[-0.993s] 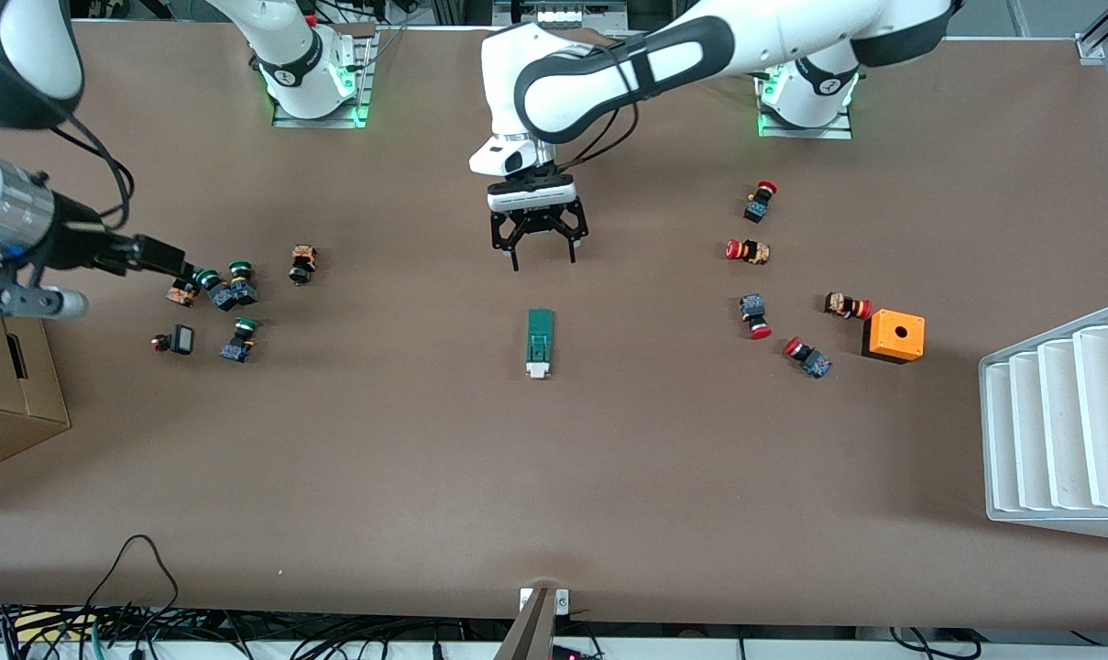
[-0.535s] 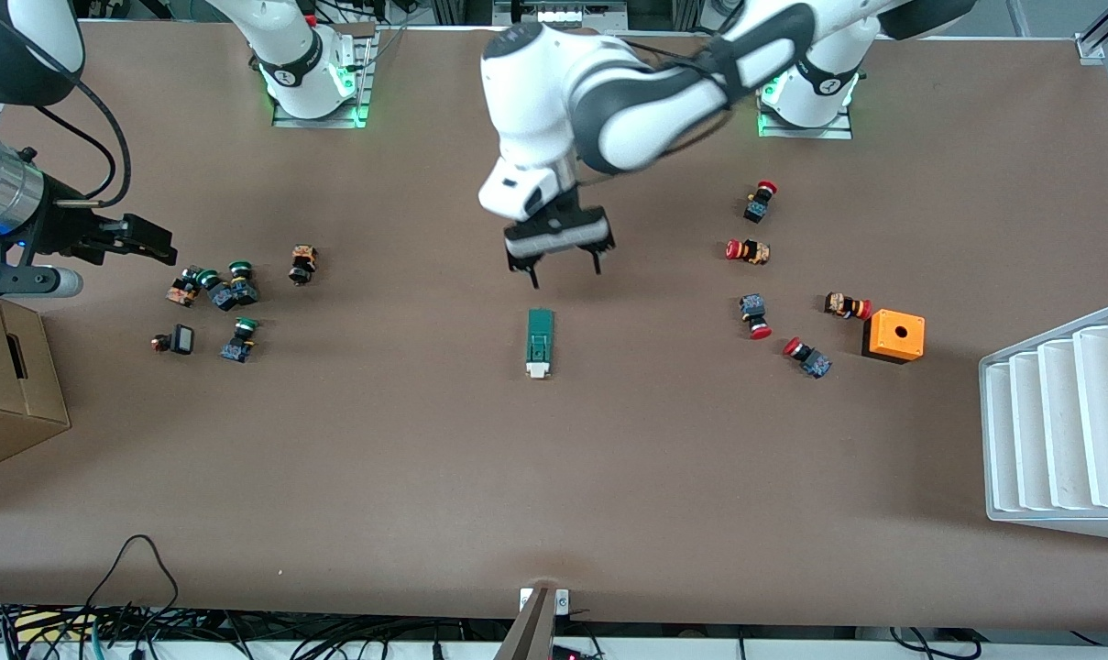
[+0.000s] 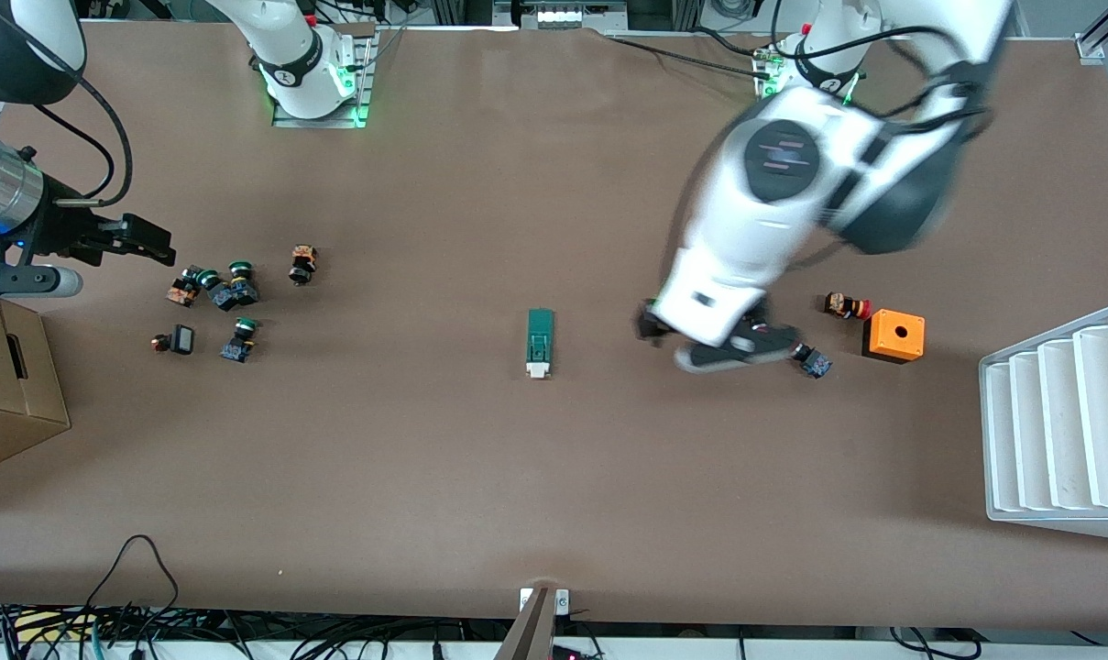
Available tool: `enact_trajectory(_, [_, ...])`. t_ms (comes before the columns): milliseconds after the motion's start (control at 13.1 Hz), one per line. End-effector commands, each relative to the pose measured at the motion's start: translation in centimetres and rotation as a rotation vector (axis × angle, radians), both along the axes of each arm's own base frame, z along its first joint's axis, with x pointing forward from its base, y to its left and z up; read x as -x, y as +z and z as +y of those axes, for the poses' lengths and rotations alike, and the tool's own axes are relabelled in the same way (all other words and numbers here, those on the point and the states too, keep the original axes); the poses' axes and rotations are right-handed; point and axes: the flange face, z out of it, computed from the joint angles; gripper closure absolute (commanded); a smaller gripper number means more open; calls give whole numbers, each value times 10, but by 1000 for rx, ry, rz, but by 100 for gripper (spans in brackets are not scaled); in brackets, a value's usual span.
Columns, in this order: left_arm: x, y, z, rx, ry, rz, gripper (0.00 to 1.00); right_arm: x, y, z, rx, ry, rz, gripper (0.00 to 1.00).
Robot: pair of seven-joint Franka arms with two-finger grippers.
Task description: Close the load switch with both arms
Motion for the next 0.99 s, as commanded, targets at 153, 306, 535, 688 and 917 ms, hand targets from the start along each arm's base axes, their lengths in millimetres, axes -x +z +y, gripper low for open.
enact_trajectory(153, [7, 12, 110, -23, -88, 34, 0, -3, 20, 0, 13, 47, -22, 1])
enact_trajectory(306, [16, 25, 160, -26, -121, 37, 0, 1, 20, 3, 0, 117, -1, 1])
enact_trajectory(535, [36, 48, 217, 0, -99, 57, 0, -2, 20, -5, -6, 104, -10, 1])
enact_trajectory(688, [50, 70, 238, 11, -73, 74, 0, -3, 25, -5, -6, 102, -21, 1])
enact_trajectory(917, [71, 105, 264, 17, -94, 53, 0, -4, 34, -8, -1, 91, -38, 1])
